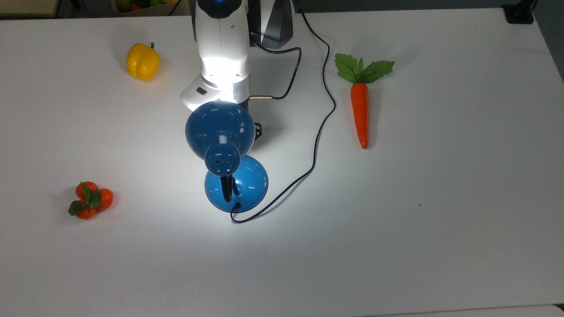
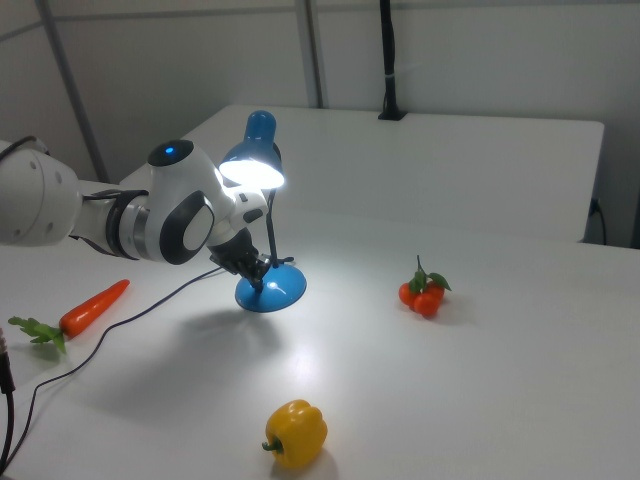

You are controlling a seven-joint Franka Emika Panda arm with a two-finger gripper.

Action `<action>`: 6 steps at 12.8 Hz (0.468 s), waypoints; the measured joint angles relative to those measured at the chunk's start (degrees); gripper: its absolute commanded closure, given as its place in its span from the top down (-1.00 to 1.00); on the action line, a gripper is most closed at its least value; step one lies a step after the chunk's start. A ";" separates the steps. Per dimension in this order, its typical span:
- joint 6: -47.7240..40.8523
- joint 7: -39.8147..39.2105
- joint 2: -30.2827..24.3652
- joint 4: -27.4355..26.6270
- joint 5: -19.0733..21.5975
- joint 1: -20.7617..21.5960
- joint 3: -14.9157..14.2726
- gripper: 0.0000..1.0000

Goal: Turn off lamp
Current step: 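Lower the gripper onto the lamp base switch and press it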

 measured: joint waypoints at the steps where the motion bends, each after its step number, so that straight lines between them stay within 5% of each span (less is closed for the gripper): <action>1: 0.00 0.00 0.02 0.00 0.00 0.00 0.00 -1.00; 6: 0.00 0.00 0.44 -0.06 0.00 0.00 0.00 -1.00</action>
